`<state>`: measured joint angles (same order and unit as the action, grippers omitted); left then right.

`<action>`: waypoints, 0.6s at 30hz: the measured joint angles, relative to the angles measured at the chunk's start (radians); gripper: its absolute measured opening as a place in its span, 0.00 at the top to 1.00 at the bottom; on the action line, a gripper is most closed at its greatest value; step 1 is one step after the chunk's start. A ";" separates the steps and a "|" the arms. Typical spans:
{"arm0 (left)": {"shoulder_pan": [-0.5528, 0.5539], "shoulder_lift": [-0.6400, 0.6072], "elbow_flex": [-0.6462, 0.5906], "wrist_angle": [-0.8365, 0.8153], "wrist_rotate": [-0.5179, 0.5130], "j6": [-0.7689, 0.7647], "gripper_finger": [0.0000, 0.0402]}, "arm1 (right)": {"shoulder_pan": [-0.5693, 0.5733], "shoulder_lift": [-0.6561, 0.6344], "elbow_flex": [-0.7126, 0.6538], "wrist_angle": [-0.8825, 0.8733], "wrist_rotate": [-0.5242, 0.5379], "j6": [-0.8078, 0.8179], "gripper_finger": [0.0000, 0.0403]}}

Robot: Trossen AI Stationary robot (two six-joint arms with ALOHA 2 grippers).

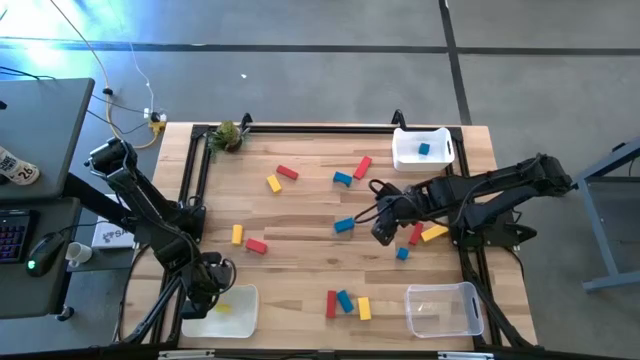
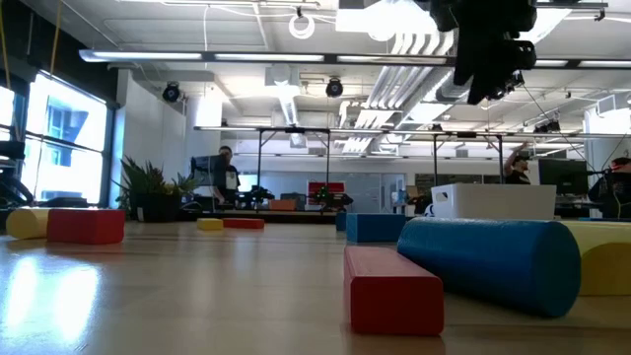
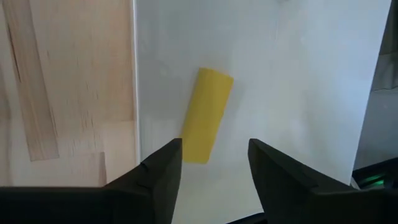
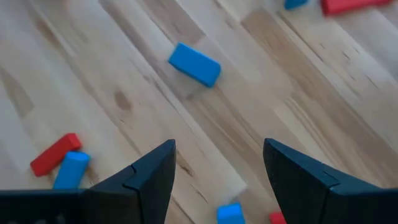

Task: Sort & place blocks by color
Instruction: Put the red block into the transparent bin

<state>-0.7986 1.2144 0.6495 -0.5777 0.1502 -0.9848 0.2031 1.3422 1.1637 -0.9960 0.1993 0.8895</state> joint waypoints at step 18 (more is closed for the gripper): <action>0.111 -0.001 0.094 0.001 -0.015 0.201 0.58 | 0.102 0.000 0.000 -0.262 0.158 0.409 0.43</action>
<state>-0.6880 1.2133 0.7432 -0.5766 0.1353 -0.7837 0.3048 1.3422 1.1633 -1.2576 0.3578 1.2980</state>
